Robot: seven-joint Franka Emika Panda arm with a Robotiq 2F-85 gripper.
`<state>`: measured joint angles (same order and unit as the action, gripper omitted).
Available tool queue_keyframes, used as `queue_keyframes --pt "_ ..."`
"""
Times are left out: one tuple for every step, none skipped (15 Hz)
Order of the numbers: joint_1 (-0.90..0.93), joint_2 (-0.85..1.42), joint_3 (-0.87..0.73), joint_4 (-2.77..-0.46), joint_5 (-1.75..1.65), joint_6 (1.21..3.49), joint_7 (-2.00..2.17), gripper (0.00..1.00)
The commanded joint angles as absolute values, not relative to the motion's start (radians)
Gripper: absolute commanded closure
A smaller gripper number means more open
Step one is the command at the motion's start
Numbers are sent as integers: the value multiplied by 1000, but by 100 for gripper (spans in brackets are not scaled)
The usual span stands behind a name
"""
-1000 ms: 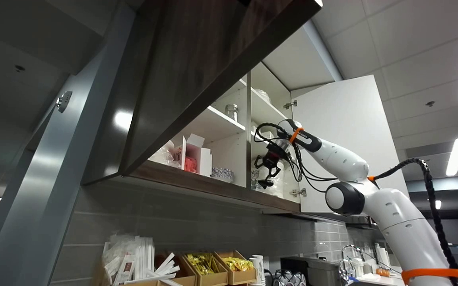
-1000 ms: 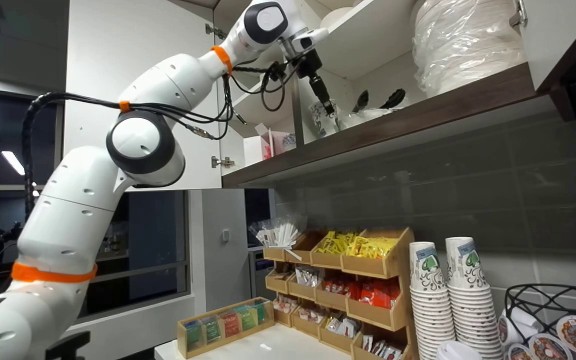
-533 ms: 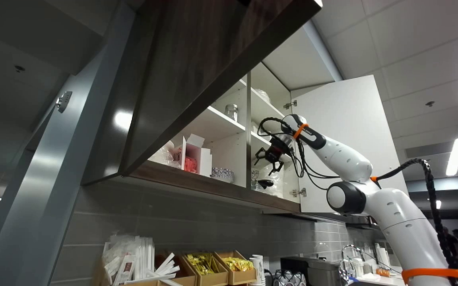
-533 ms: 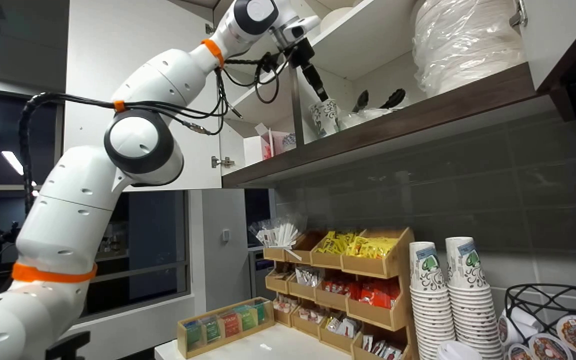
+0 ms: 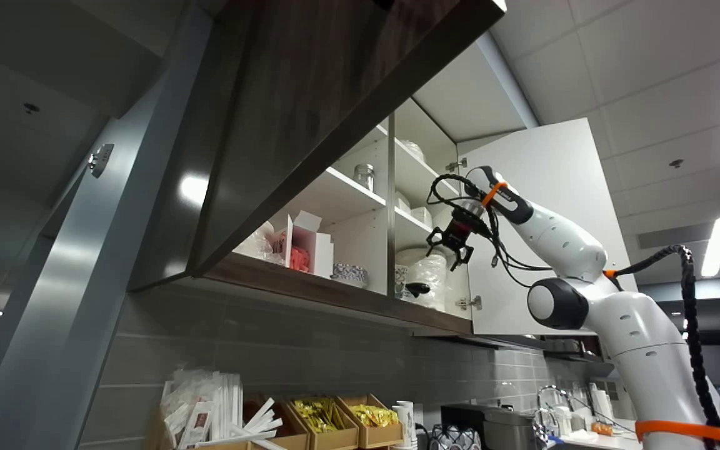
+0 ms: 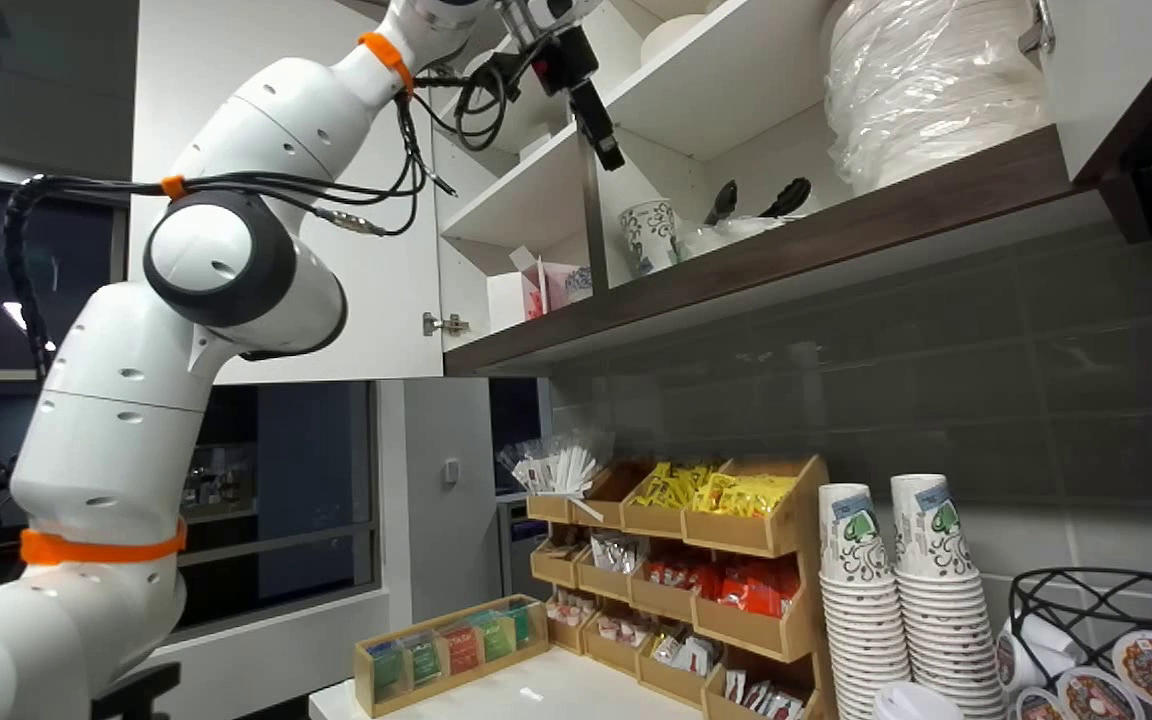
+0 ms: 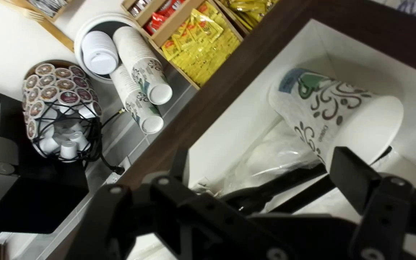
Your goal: Put the paper cup inside the bottom right shelf of the cabinet
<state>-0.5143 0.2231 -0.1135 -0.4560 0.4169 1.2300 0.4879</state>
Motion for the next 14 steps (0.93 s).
queue_keyframes --pt "-551 197 -137 -458 422 1117 303 0" --pt "-555 195 -143 -451 413 1103 241 0" --pt "-557 197 -149 -443 402 1108 181 0" --pt "-559 193 -153 -447 397 1107 131 0" --pt "-561 192 -156 -450 399 1111 92 0" --pt "-562 192 -158 -452 400 1110 57 0" --pt "-560 194 -159 -453 397 1108 27 0" --pt "-558 196 -159 -450 393 1105 3 0" --pt "-558 197 -158 -453 397 1100 -15 0" --pt "-561 196 -156 -457 406 1090 -34 0" --pt "-564 199 -153 -456 415 1079 -50 0" --pt "-563 201 -153 -456 415 1069 -59 0" --pt "-558 209 -156 -442 412 1106 -21 0" --pt "-558 210 -156 -442 412 1099 -30 0"
